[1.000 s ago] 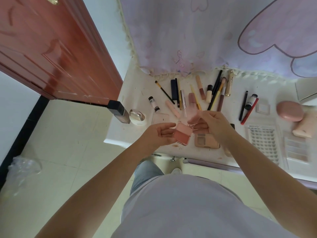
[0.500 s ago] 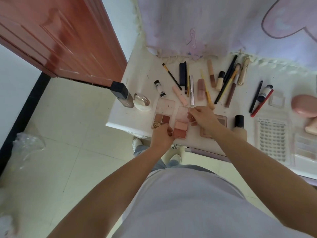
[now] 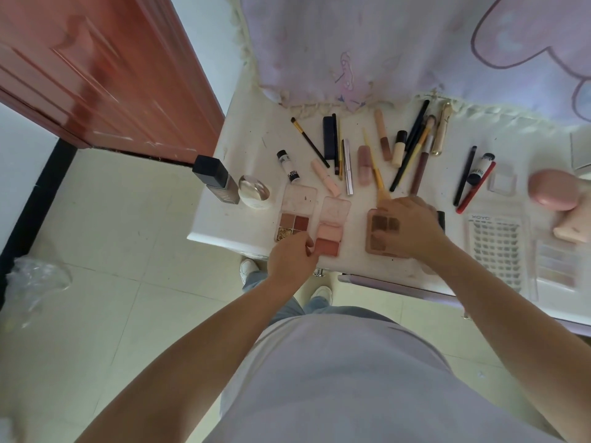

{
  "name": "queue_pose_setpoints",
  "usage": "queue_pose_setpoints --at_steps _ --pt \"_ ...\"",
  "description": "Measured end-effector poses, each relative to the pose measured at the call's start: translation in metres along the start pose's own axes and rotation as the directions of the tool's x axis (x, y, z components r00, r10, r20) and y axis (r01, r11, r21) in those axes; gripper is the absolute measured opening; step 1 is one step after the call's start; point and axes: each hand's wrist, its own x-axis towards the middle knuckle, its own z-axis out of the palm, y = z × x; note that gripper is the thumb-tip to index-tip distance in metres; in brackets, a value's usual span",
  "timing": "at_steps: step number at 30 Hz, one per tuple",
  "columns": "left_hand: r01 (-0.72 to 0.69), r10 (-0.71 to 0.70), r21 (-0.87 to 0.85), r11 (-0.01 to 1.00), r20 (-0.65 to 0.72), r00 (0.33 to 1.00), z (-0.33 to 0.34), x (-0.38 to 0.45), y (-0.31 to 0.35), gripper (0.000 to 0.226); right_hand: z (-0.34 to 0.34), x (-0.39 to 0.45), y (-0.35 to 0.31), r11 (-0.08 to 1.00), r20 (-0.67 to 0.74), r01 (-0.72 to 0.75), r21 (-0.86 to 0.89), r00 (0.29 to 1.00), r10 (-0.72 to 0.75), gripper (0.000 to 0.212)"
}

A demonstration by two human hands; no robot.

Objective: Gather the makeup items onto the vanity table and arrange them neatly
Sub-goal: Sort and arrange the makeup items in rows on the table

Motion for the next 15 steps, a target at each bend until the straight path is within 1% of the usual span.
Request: queue_pose_setpoints --at_steps 1,2,3,4,5,7,10,13,15 --pt "-0.027 0.027 0.000 1.000 -0.011 1.000 -0.002 0.000 0.000 0.016 -0.001 -0.004 0.010 0.985 0.085 0.041 -0.168 0.996 -0.027 0.064" --pt "-0.055 0.055 0.003 0.998 -0.021 0.998 -0.005 0.001 0.000 0.016 -0.001 -0.008 0.016 0.958 0.174 0.075 -0.279 0.984 -0.026 0.078" --pt "-0.079 0.079 0.009 0.997 -0.024 0.997 -0.007 0.001 0.001 0.017 0.001 -0.010 0.020 0.933 0.240 0.103 -0.345 0.971 -0.019 0.089" --pt "-0.097 0.098 0.014 0.995 -0.023 0.995 -0.009 0.003 0.003 0.018 0.004 -0.011 0.023 0.917 0.274 0.126 -0.378 0.962 -0.020 0.095" --pt "-0.116 0.116 0.014 0.993 -0.017 0.993 -0.011 0.004 0.005 0.019 0.007 -0.011 0.024 0.911 0.282 0.143 -0.387 0.959 -0.030 0.096" --pt "-0.159 0.159 -0.007 0.987 0.008 0.987 -0.014 0.008 0.009 0.021 0.009 -0.009 0.022 0.919 0.267 0.153 -0.364 0.962 -0.054 0.091" --pt "-0.220 0.228 -0.092 0.971 0.086 0.970 -0.018 0.012 0.016 0.029 0.008 -0.009 0.019 0.956 0.252 0.127 -0.266 0.966 -0.058 0.087" --pt "-0.215 0.247 -0.167 0.962 0.206 0.947 -0.019 0.017 0.021 0.039 0.005 -0.015 0.016 0.995 0.217 0.063 -0.078 0.975 -0.045 0.087" --pt "-0.204 0.246 -0.181 0.962 0.254 0.935 -0.017 0.019 0.023 0.042 0.002 -0.019 0.014 0.999 0.197 0.022 0.041 0.980 -0.030 0.087"
